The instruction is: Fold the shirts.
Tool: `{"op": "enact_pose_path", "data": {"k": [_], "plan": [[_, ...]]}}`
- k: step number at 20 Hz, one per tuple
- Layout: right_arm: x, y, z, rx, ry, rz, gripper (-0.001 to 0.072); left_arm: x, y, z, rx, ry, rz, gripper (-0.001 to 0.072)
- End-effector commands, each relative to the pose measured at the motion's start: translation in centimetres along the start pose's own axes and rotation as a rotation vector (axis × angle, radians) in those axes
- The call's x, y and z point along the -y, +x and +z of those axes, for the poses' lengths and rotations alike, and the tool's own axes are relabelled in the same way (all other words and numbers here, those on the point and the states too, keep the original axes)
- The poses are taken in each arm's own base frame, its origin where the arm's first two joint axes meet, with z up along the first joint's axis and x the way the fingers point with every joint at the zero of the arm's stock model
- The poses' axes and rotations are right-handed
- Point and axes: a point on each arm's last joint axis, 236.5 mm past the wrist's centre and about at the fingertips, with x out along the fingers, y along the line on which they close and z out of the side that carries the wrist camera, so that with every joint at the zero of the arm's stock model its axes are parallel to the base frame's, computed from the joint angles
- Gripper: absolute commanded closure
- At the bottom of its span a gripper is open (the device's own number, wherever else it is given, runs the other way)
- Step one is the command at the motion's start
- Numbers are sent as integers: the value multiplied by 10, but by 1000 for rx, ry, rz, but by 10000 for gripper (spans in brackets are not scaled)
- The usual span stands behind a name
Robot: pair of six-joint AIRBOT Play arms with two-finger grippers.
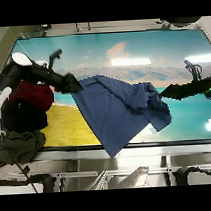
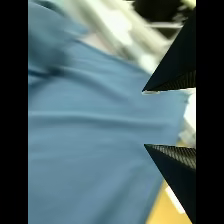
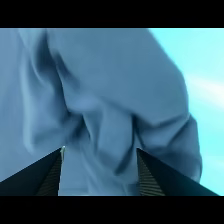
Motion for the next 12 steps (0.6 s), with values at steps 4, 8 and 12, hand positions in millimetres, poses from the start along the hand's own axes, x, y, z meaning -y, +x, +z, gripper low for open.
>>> {"op": "enact_pose_path", "data": {"k": [4,8,12], "plan": [[-8,28,-10,-98,-119,-63,206,-11,103,-161,-188,-128,75,368],[-9,38,-9,-104,-127,-69,209,6,141,-186,-178,-139,52,368],[-10,38,-9,-104,-128,-67,209,9,166,-192,-232,-116,73,368]]}}
